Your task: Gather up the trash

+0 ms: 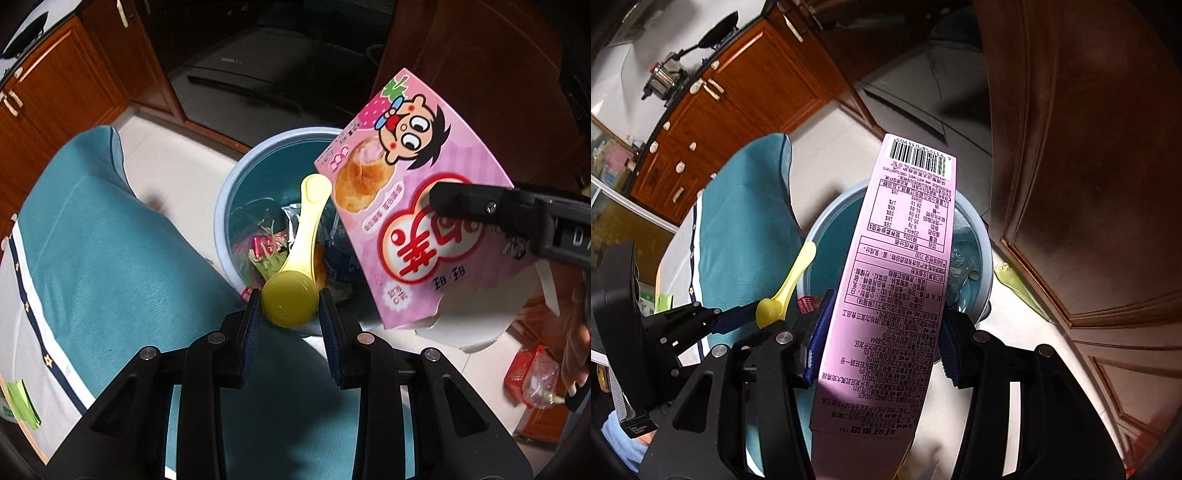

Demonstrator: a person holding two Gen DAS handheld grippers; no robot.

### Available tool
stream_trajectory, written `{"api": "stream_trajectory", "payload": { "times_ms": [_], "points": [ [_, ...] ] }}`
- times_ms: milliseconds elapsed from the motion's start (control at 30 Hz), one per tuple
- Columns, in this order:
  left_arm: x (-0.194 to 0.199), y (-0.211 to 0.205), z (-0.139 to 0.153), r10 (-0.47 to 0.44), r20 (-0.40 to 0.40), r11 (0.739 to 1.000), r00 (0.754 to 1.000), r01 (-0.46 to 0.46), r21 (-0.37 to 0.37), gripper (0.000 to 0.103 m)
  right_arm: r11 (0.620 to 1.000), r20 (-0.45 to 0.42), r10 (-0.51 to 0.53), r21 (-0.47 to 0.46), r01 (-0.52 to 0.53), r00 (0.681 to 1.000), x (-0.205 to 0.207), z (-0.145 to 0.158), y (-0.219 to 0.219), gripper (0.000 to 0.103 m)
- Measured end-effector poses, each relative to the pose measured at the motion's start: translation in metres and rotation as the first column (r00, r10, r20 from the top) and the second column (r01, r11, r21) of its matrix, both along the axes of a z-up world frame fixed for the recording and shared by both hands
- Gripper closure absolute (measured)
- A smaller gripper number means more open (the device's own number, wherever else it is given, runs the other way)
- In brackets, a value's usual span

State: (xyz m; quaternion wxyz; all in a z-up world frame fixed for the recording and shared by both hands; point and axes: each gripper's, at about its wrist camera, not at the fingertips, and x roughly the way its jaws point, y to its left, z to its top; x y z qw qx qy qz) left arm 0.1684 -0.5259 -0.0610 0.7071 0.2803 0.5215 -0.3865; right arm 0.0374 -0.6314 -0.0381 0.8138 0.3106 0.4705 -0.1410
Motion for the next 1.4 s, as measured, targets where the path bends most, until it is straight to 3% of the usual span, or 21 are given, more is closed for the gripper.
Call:
{"api": "stream_trajectory", "payload": {
  "times_ms": [133,167,200,233,267,433,767,1100,1233,1267,1333,1400],
  "points": [
    [0.008,-0.004,-0.004,0.024,-0.032,1.000,0.999,-0.023,0.009,0.070,1.000,-0.012,0.016,0.024,-0.015,1.000,0.015,-0.005,-0.004,0.051],
    [0.010,-0.006,-0.005,0.028,-0.042,1.000,0.999,-0.027,0.012,0.068,0.999,-0.012,0.016,0.033,-0.016,1.000,0.017,-0.006,-0.005,0.044],
    [0.012,-0.007,-0.006,0.032,-0.048,0.999,0.998,-0.031,0.017,0.055,0.999,-0.006,0.016,0.045,-0.016,1.000,0.019,-0.007,-0.006,0.035],
    [0.004,0.001,-0.005,0.035,-0.041,0.999,0.999,-0.034,0.018,0.041,0.998,-0.002,0.011,0.061,-0.011,1.000,0.020,-0.008,-0.008,0.019],
    [0.003,0.002,-0.004,0.037,-0.020,0.999,0.999,-0.037,0.022,0.038,0.998,0.001,0.001,0.068,-0.001,1.000,0.020,-0.008,-0.009,0.016],
    [0.000,0.006,-0.007,0.037,-0.021,0.998,0.999,-0.036,0.054,0.035,0.992,-0.025,-0.036,0.117,0.039,0.999,0.014,-0.015,-0.013,0.008],
    [-0.004,0.011,-0.005,0.024,-0.008,0.998,1.000,-0.024,0.063,0.035,0.984,-0.071,-0.080,0.152,0.090,0.994,0.001,-0.028,-0.011,0.007],
    [-0.012,0.022,0.014,0.025,0.004,1.000,1.000,-0.025,0.018,0.035,0.988,-0.065,-0.083,0.121,0.091,0.994,-0.011,-0.003,0.003,0.007],
    [-0.018,0.035,0.029,0.036,0.025,0.999,0.999,-0.035,-0.010,0.034,0.990,-0.025,-0.089,0.108,0.091,0.996,-0.026,0.014,0.015,0.007],
    [-0.020,0.040,0.033,0.040,0.032,0.999,0.999,-0.039,-0.016,0.033,0.991,-0.018,-0.088,0.104,0.090,0.996,-0.029,0.018,0.019,0.007],
    [-0.023,0.050,0.041,0.043,0.051,0.999,0.998,-0.042,-0.025,0.019,0.993,-0.007,-0.086,0.084,0.086,0.996,-0.035,0.025,0.029,0.007],
    [-0.029,0.059,0.050,0.046,0.088,0.998,0.995,-0.043,-0.043,0.018,0.996,0.009,-0.074,0.052,0.073,0.997,-0.039,0.033,0.039,0.007]
  ]
}}
